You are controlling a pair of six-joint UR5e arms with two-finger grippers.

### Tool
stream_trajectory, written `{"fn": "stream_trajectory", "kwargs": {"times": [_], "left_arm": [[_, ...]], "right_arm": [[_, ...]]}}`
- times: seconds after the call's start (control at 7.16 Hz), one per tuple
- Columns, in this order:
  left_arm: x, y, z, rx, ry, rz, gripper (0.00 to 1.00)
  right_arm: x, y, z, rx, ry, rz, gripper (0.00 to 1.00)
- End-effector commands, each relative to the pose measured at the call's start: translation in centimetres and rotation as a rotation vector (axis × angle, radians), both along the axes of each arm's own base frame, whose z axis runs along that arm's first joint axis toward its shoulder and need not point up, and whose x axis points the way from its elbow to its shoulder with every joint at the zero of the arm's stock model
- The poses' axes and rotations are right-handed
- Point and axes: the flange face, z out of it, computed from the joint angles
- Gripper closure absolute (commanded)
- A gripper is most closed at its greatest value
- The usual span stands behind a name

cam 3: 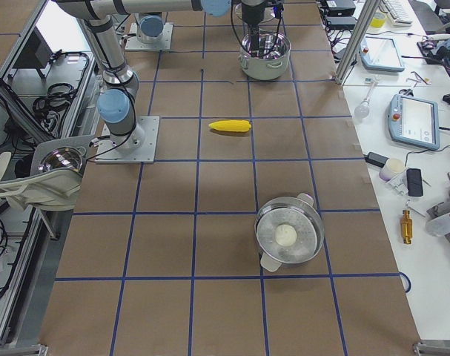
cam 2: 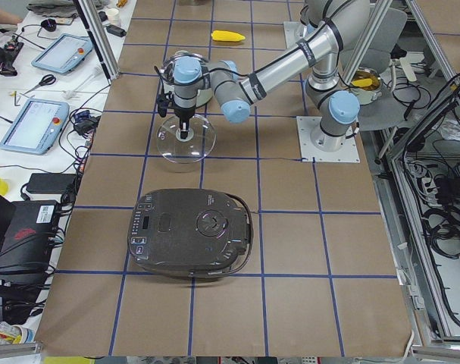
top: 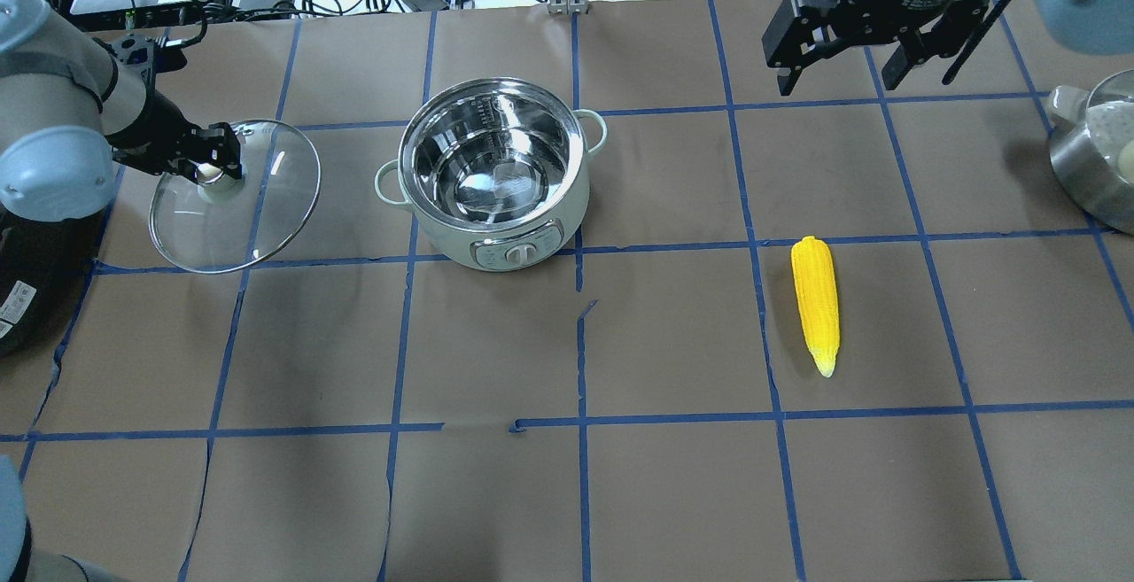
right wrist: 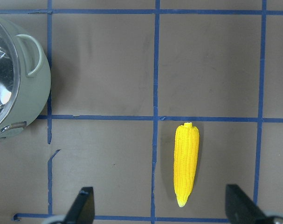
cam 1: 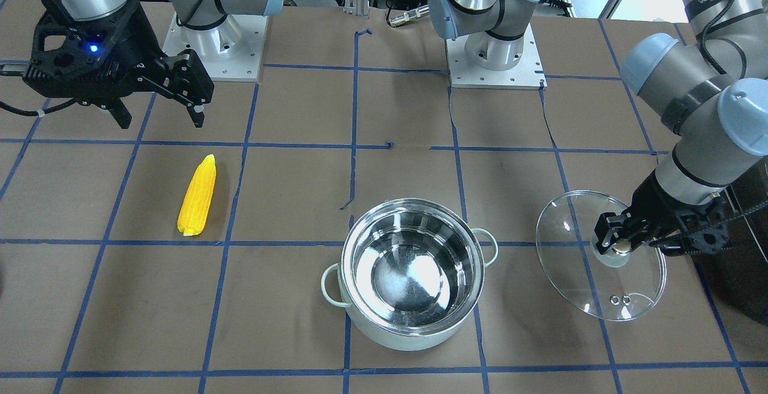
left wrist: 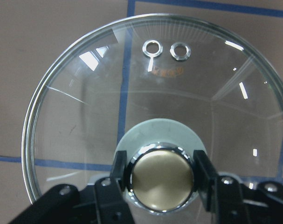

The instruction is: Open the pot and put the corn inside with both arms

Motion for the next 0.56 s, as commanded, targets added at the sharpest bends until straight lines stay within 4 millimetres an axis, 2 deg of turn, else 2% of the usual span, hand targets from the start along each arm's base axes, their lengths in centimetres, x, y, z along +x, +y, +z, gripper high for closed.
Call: {"fn": "stream_trajectory", "kwargs": {"times": [0.0, 0.14, 0.28, 0.42], "left_arm": [[0.4, 0.6, -3.7, -0.005, -0.001, -0.024, 0.70], [0.6, 0.7, -4.6, 0.017, -0.015, -0.057, 0.70], [1.7, 1.0, -4.8, 0.023, -0.013, -0.037, 0.70], [2.0, 1.1, -5.0, 0.027, -0.010, -0.033, 0.69]], "right_arm": [[0.0, 0.0, 0.0, 0.000, 0.001, 0.000, 0.00], [0.0, 0.0, 0.0, 0.000, -0.001, 0.001, 0.00], [0.0, 0.0, 0.0, 0.000, -0.001, 0.001, 0.00], [0.0, 0.0, 0.0, 0.000, -0.001, 0.001, 0.00]]}}
